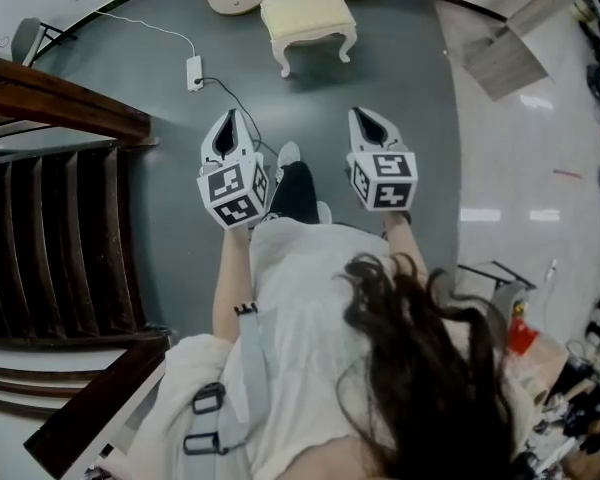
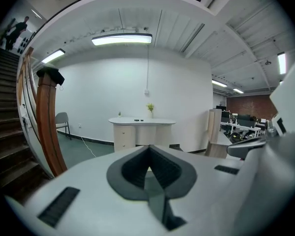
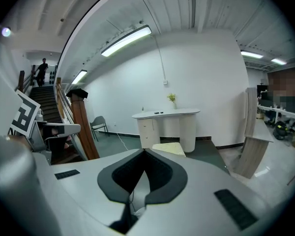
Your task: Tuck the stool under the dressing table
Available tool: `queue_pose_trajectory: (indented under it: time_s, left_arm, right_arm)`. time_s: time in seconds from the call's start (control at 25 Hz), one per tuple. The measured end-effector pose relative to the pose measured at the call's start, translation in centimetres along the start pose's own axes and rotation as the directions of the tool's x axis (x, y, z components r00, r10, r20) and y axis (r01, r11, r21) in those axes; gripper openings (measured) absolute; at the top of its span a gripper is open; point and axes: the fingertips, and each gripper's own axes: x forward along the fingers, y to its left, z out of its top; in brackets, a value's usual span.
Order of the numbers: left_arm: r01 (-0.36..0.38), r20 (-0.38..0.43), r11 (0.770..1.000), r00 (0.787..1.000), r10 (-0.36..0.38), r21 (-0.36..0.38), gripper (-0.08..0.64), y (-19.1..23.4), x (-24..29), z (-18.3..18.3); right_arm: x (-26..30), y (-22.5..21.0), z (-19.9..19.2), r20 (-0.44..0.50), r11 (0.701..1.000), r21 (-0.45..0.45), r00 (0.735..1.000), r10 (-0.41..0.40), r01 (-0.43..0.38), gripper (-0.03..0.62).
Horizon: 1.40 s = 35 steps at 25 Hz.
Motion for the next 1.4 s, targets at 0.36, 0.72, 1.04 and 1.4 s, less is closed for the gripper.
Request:
queue_pose_trajectory:
  time_s: [0.36,0.72,1.04,1.4]
  left_arm:
    - [0.052,0.029,0.998,0.998,-0.052,-0.022,0.003,-0.2,5.9,2.3]
    - [0.104,0.014,0.994,0.995,-0.103,-0.020,0.003,-1.6,15.4,5.1]
    - [0.153,-0.018,0.988,0.988,-0.153,0.027,0.003,-1.2,22.9,7.3]
    - [0.186,-0.016,0.982,0.982,-0.186,-0.015,0.003,1.7,33.3,9.2]
  right_arm:
    - [3.4,-2.2,2.0,0.004,0.999,0.015,0.999,-0.038,0.038,0.000]
    - [9.0,-6.9,5.0,-0.007,0.996,0.033,0.997,-0.081,0.081,0.000]
    - [15.6,-8.3,7.8,-0.022,0.993,0.080,0.996,-0.088,0.089,0.000]
    - [25.6,-9.2,10.7,-0.091,0.993,0.050,0.991,-0.102,0.107,0.000]
